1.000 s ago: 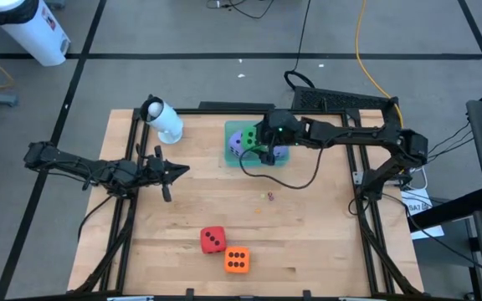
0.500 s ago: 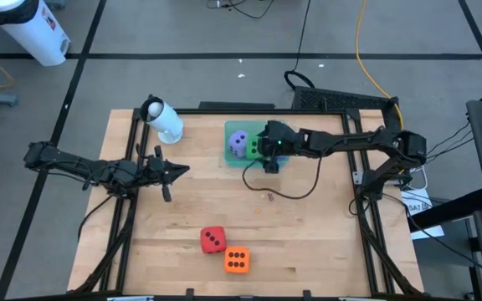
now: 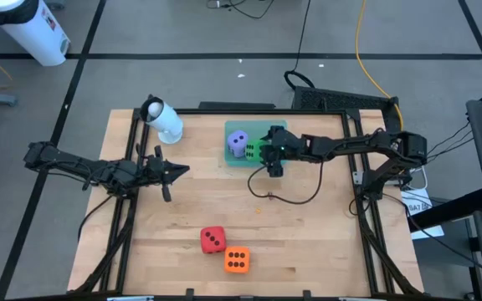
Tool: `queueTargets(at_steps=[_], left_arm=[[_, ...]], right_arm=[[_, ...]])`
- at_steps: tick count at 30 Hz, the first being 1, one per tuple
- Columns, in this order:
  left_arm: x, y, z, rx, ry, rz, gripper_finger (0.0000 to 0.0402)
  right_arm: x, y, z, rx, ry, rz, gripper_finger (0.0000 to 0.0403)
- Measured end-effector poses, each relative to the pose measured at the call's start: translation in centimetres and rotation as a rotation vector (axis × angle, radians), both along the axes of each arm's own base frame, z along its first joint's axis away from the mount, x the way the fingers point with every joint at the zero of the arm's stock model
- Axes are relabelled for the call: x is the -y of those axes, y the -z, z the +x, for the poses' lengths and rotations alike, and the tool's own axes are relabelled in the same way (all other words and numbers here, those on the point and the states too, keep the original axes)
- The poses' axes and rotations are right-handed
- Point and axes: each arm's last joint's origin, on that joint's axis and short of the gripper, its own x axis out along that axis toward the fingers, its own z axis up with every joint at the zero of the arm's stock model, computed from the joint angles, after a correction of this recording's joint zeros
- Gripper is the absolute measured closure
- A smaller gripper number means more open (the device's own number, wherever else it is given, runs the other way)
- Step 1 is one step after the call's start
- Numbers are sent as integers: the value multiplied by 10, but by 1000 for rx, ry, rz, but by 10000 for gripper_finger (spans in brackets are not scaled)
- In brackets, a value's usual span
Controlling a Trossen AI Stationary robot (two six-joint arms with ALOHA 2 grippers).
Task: Pick & Place Dice
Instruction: Put the big green dice into the green bin
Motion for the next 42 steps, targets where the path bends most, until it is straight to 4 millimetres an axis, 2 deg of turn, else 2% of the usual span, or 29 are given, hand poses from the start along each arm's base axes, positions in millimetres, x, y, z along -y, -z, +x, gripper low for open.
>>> queueTargets(at_steps=[5,19,26,29,35,42], left_arm=[[0,0,0,0,0,-1,373],[0,0,0,0,0,0,373],[0,0,0,2,-1,-5,373],[0,0,0,2,-1,-5,373],[0,0,0,1,-1,-2,373],[0,0,0,2,-1,-4,373]], right_arm=[[0,-7,1,16,11,8,10],[-9,-48,14,-52,47,29,10],[-5,-40,10,-109,64,43,10],[-6,-28,6,-135,49,23,10],[-6,-18,1,-158,42,11,10],[-9,-16,1,-168,52,-20,7]])
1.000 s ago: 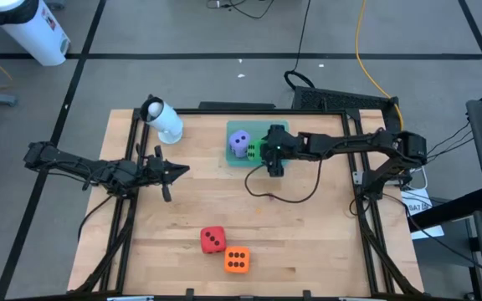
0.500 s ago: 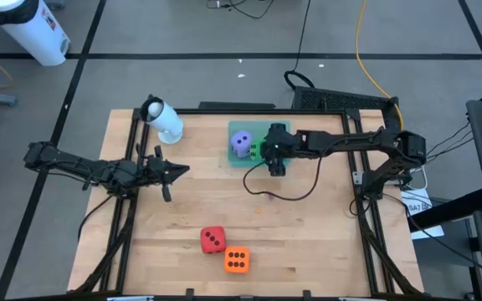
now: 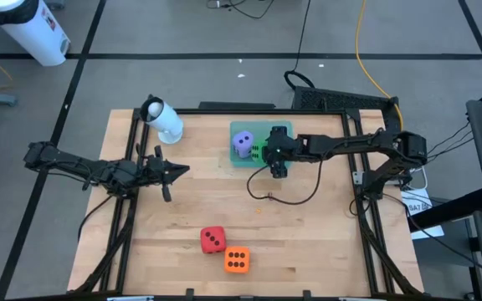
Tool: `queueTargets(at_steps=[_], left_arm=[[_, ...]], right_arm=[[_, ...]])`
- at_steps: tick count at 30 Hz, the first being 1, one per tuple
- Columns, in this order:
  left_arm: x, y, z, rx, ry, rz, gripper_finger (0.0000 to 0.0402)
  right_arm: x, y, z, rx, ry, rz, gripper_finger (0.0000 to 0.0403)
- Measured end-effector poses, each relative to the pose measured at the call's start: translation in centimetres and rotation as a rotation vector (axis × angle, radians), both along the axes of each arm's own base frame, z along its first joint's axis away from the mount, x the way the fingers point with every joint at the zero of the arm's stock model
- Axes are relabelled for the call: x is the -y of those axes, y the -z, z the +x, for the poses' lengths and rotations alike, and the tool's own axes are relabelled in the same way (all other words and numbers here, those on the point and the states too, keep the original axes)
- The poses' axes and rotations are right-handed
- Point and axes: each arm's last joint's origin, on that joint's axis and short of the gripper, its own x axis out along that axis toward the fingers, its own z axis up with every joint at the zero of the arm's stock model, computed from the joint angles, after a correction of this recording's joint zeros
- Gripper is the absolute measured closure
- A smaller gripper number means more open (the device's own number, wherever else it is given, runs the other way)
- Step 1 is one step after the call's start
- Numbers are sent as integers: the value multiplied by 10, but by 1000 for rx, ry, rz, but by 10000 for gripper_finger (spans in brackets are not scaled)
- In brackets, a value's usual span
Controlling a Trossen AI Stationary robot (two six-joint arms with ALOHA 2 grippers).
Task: Pick & Place Dice
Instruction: Put the big green dice into the green bin
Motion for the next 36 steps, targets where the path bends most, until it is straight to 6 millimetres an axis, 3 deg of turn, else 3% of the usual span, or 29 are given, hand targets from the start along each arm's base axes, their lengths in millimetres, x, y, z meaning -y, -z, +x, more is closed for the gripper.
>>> queueTargets(at_steps=[12,25,36], left_arm=[[0,0,0,0,0,-1,373],[0,0,0,-2,0,2,373],[0,0,0,0,0,1,373]], right_arm=[[0,-7,4,26,20,46,3],[-1,-16,3,14,39,-33,3],[1,-21,-8,-87,147,17,3]])
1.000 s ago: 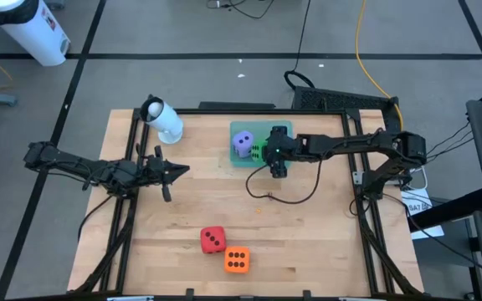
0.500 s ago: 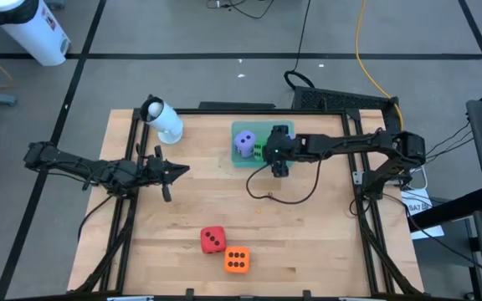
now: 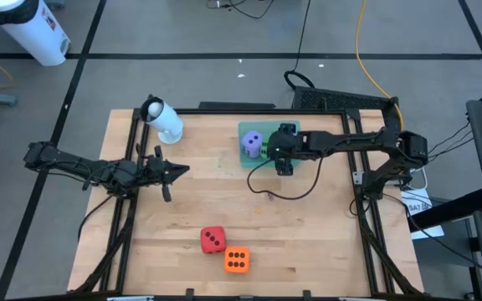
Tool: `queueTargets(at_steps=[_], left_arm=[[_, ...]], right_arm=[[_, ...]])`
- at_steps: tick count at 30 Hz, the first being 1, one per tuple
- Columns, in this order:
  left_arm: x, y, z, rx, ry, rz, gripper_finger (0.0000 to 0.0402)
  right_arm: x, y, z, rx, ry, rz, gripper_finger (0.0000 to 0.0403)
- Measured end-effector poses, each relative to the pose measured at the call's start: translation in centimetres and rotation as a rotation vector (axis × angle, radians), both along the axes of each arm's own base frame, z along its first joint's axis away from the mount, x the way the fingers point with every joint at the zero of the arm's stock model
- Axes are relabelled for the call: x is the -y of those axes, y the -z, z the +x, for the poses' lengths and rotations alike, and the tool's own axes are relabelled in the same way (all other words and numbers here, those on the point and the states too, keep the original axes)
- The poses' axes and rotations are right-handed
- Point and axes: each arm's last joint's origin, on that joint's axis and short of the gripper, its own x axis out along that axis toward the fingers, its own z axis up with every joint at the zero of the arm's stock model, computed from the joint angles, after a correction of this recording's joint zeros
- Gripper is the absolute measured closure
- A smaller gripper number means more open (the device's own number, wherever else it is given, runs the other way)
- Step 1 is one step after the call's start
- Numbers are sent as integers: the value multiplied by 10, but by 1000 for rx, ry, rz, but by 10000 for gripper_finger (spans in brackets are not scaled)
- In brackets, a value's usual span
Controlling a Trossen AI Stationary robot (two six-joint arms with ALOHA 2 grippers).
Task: Pick & Place Dice
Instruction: Put the big green dice into the green bin
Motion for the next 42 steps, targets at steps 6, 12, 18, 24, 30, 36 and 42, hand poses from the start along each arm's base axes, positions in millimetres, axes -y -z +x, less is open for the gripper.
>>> queueTargets(at_steps=[6,12,18,24,30,36,42], left_arm=[[0,0,0,1,0,-2,373],[0,0,0,0,0,-2,373],[0,0,0,2,0,-3,373],[0,-2,0,20,-1,-9,373],[0,-2,0,19,0,-4,373],[0,-2,0,18,0,-2,373],[0,-2,0,19,-1,-9,373]], right_arm=[[-1,-15,4,14,-3,14,6],[-3,-36,9,70,-13,98,6],[0,-66,17,95,2,-133,7],[37,-78,8,123,89,-105,8],[60,-52,-6,87,145,-17,9],[64,-32,-6,137,109,25,10],[65,-20,-11,97,134,1,10]])
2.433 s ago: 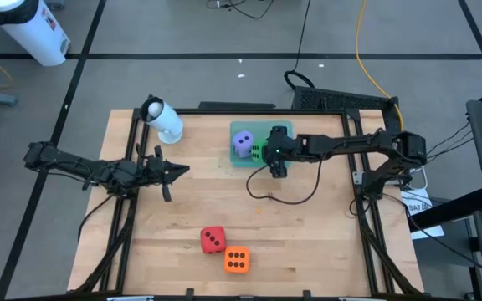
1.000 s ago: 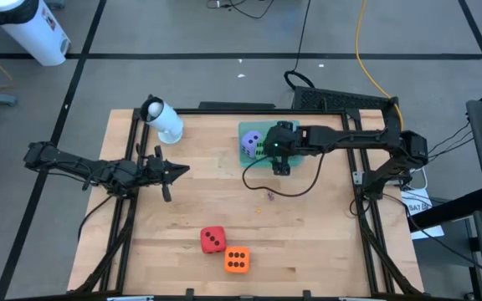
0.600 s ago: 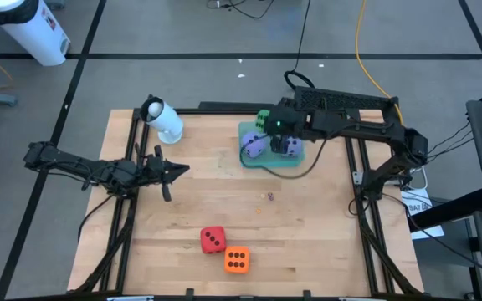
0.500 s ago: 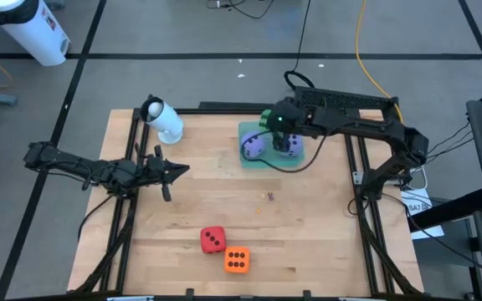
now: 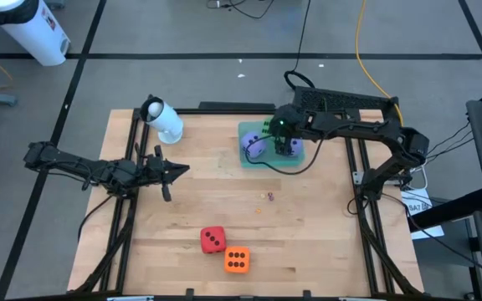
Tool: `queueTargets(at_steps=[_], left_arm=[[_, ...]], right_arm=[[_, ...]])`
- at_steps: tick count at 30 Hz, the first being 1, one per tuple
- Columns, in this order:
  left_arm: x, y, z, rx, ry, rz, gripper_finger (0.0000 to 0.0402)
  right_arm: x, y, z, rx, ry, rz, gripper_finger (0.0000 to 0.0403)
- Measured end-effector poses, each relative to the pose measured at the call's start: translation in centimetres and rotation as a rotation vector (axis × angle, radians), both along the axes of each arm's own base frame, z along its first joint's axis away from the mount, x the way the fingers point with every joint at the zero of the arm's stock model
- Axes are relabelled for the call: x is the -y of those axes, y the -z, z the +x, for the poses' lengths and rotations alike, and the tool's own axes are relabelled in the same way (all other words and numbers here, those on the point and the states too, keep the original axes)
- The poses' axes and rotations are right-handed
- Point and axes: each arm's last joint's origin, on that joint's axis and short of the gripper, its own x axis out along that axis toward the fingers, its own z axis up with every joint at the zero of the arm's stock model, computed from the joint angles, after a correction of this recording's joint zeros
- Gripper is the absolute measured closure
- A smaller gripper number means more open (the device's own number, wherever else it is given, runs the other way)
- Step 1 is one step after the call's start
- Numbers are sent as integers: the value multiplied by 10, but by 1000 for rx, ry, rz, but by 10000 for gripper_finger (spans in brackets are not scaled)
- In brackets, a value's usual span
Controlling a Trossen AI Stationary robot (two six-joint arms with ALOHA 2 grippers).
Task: Pick & Place Dice
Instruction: Put the big green dice into the green bin
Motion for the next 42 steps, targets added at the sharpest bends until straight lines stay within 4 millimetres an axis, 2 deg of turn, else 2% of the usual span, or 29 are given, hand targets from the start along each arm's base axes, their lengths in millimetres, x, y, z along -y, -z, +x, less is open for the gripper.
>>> queueTargets(at_steps=[10,19,23,28,31,35,42], left_arm=[[0,0,0,-1,0,4,373],[0,0,0,0,0,1,373],[0,0,0,0,0,1,373],[0,0,0,-1,0,1,373],[0,0,0,-1,0,1,373],[0,0,0,-2,0,2,373],[0,0,0,-4,0,7,373]], right_arm=[[-2,10,-4,-100,14,53,10],[-3,37,2,-206,3,139,10],[-3,46,5,-199,-24,216,10],[-5,46,8,-165,-53,264,10],[-6,39,8,-140,-51,220,10],[-11,19,7,-76,-76,113,10],[-36,-22,5,-8,-137,78,10]])
